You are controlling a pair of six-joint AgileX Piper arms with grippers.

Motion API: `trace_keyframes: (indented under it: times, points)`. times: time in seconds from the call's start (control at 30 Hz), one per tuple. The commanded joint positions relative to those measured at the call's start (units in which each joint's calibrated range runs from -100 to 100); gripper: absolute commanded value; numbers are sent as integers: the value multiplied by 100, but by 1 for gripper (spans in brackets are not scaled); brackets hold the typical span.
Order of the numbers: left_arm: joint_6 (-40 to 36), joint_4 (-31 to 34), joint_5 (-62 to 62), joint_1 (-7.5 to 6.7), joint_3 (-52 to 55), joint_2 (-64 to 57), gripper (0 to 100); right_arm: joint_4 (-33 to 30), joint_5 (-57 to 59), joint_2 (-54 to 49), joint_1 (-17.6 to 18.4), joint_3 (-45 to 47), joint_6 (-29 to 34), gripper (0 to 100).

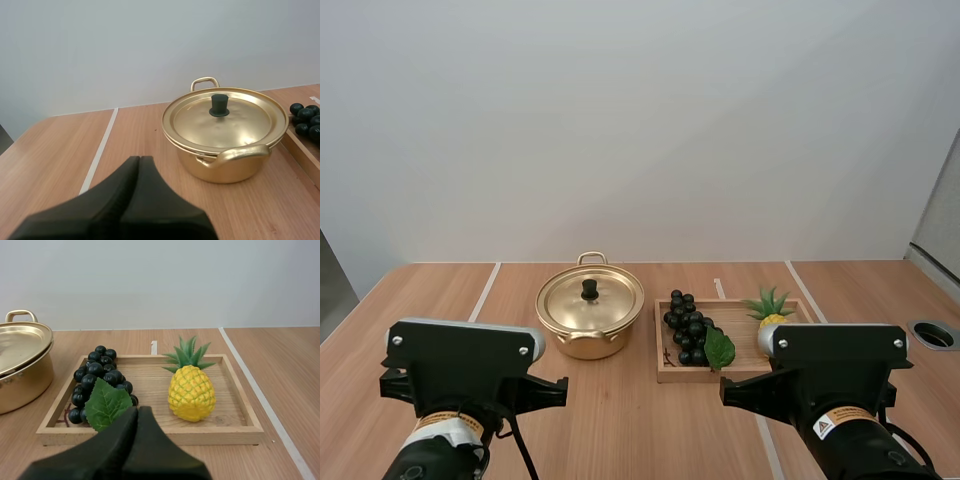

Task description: Open the pot, put the pineapple inside, and close it

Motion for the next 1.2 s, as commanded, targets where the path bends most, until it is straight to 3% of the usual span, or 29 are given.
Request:
trace_keyframes:
  times: [0.0, 0.93, 1.17]
  points:
    - [-42, 32, -129, 19, 3, -23, 0, 18, -112, -34, -3, 7, 16, 0]
    - [-52, 21, -209, 17, 3, -23, 0, 18, -112, -34, -3, 7, 16, 0]
    - [-41, 21, -1003, 17, 3, -23, 0, -124, -494, -34, -4, 7, 16, 0]
